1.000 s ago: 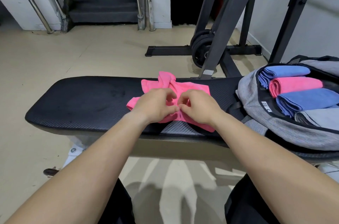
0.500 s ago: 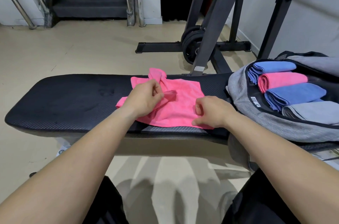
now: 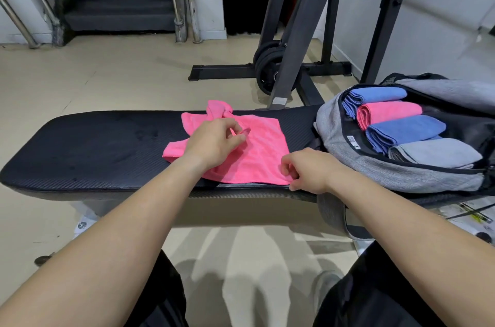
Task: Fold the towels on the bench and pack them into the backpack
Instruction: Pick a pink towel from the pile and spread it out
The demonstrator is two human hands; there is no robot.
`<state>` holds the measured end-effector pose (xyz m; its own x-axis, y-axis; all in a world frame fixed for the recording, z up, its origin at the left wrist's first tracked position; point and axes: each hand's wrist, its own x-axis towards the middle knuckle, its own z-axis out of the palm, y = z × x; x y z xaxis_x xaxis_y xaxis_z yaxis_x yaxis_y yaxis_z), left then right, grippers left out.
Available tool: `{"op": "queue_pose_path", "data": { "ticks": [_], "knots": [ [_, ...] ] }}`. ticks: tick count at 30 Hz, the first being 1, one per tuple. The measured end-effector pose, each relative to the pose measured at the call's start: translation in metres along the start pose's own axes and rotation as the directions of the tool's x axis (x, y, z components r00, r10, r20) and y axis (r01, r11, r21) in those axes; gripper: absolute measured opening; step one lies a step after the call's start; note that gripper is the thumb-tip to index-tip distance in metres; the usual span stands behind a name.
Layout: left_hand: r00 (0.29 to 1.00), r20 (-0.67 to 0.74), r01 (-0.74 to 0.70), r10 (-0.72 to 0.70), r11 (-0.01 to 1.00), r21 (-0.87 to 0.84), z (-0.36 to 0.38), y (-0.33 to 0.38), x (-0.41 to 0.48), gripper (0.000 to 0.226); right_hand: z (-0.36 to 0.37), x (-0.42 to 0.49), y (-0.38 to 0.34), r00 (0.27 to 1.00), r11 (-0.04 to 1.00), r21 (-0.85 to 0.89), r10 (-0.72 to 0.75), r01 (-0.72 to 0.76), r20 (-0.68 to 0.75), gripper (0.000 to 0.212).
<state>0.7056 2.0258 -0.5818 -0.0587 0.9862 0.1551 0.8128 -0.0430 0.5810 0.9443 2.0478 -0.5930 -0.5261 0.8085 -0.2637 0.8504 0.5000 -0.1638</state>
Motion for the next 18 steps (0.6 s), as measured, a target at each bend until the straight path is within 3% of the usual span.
{"op": "queue_pose_path", "data": {
  "ticks": [2,13,18],
  "knots": [
    [1.0,-0.013,-0.022,0.022,0.999,-0.033,0.003,0.003,-0.001,0.013,0.0,-0.001,-0.002,0.999,0.999,0.004,-0.043,0.043,-0.03,0.013],
    [0.996,-0.006,-0.083,0.084,0.973,-0.216,0.026,0.013,0.003,0.012,-0.008,0.012,-0.013,0.914,0.957,0.184,-0.141,0.224,-0.381,0.018],
    [0.994,0.008,-0.11,0.113,0.974,-0.198,0.027,0.015,0.004,0.012,-0.012,0.019,-0.019,0.887,0.927,0.304,-0.063,0.222,-0.457,0.006]
  ]
}}
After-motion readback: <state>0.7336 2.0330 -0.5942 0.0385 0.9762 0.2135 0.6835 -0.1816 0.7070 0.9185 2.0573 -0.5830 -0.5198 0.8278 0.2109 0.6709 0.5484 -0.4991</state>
